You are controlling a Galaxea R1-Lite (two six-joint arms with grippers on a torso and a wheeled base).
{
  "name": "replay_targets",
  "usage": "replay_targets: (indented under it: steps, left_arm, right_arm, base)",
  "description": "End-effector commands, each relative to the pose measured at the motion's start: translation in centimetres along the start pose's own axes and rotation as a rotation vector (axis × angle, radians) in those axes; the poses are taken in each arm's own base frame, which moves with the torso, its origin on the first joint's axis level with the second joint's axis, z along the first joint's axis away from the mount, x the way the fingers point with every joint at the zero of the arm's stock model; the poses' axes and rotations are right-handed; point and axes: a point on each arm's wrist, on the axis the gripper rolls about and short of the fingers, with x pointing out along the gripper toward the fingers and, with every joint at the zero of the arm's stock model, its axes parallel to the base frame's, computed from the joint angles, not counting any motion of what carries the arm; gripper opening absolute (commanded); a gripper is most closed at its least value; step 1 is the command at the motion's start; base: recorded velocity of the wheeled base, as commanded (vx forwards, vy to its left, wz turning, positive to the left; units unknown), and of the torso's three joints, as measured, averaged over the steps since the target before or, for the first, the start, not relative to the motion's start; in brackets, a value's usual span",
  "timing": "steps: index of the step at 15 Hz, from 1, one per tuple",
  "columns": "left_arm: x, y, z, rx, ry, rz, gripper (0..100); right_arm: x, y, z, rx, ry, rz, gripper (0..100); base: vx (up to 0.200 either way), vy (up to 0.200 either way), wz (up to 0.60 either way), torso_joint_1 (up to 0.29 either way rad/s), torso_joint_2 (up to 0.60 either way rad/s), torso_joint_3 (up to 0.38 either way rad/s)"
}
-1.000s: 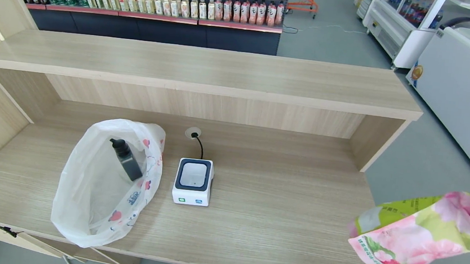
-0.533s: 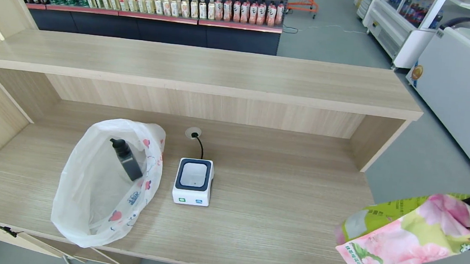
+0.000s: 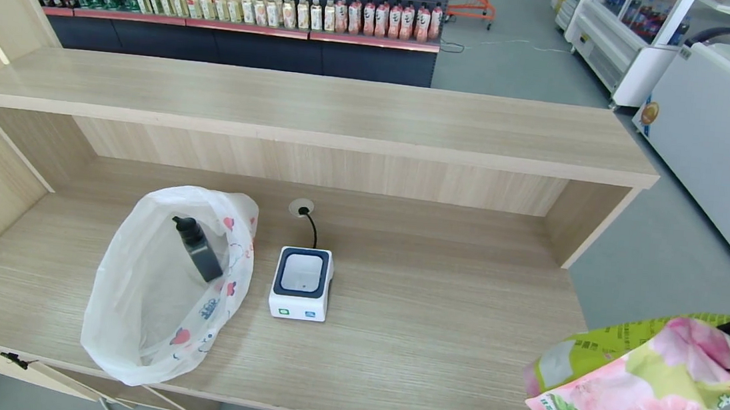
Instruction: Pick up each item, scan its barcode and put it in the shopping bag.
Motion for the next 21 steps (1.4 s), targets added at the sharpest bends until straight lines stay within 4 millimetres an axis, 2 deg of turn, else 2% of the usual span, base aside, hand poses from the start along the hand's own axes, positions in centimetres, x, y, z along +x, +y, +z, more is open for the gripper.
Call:
replay_targets:
  steps: [1, 6, 10, 15, 19, 21]
  left_arm:
    - [0.0, 0.0, 0.0, -0.002, -0.001, 0.000, 100]
    - [0.0, 0.0, 0.0, -0.007, -0.001, 0.000, 100]
    - [0.0, 0.0, 0.0, -0.005, 0.000, 0.000, 100]
    - [0.0, 0.0, 0.0, -0.003, 0.000, 0.000, 100]
    - [0.0, 0.0, 0.0, -0.002, 0.000, 0.000, 100]
    - [0.0, 0.0, 0.0, 0.000, 0.000, 0.000, 100]
  right_arm:
    - [-0.1, 0.0, 0.0, -0.001, -0.001, 0.005, 0]
    - [0.0, 0.1, 0.0, -0.001, -0.001, 0.005, 0]
    - [0.9, 0.8, 0.4, 0.001, 0.002, -0.008, 0]
    - [3.2, 2.1, 1.3, 0.020, 0.003, -0.044, 0]
    - [5.2, 3.2, 3.2, 0.058, -0.028, -0.056, 0]
    - [6.0, 3.8, 4.2, 0.079, -0.044, -0.059, 0]
  base:
    - [0.000, 0.200, 0.00, 0.002, 0.00, 0.002]
    - [0.000, 0.200, 0.00, 0.005, 0.00, 0.002]
    - [0.000, 0.200, 0.00, 0.000, 0.00, 0.004]
    - [0.000, 0.200, 0.00, 0.003, 0.00, 0.003]
    - [0.000, 0.200, 0.00, 0.004, 0.00, 0.004]
    - [0.000, 0.000, 0.00, 0.000, 0.00, 0.000]
